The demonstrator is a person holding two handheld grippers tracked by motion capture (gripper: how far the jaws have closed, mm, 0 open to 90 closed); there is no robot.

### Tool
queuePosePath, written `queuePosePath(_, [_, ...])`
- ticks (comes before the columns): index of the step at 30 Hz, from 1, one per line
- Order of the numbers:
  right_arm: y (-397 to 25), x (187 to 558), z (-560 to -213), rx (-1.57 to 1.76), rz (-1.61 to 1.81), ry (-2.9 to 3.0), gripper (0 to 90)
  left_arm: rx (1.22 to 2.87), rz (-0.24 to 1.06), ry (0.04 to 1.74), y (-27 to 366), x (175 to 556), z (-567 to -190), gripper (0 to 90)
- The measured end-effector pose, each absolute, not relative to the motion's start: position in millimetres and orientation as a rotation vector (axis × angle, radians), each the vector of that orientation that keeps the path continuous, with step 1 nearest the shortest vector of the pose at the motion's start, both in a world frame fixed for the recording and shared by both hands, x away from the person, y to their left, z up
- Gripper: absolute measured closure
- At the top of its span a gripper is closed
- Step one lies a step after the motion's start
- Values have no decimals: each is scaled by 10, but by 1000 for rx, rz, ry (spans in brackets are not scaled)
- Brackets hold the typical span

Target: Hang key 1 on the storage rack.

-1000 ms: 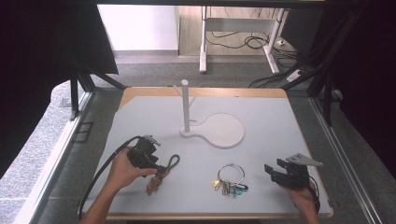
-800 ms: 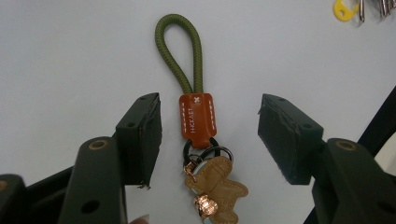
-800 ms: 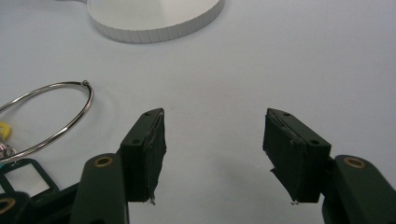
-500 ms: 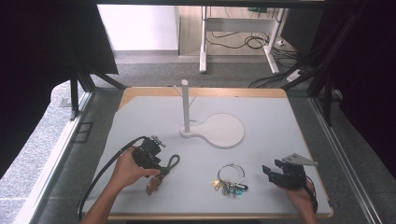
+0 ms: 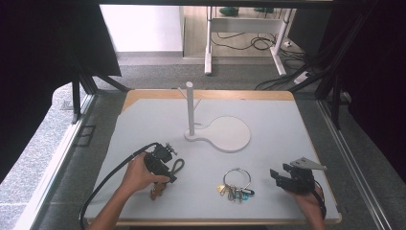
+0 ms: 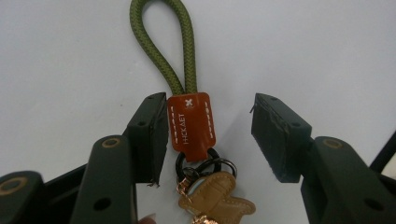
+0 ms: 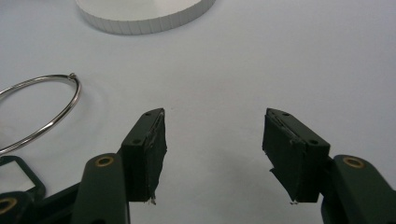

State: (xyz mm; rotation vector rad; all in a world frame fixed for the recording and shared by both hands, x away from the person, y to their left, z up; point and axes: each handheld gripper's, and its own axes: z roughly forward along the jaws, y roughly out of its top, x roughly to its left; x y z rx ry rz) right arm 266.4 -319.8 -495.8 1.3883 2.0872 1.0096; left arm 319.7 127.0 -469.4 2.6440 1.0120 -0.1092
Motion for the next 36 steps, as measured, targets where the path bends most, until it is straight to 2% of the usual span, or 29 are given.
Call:
queuePosePath(14, [-3208, 2672, -4969, 1404, 994, 2085, 403, 2728, -62, 1032, 1200, 3221, -4802, 539])
queuePosePath(25, [-3234, 2690, -4997, 1438, 978, 2078, 403, 2761, 10, 1043, 1175, 3174, -4800, 655])
queuePosePath(36, [-3249, 2692, -4994, 1459, 981, 2060, 402, 2768, 1, 1019, 1186, 3179, -4787, 665])
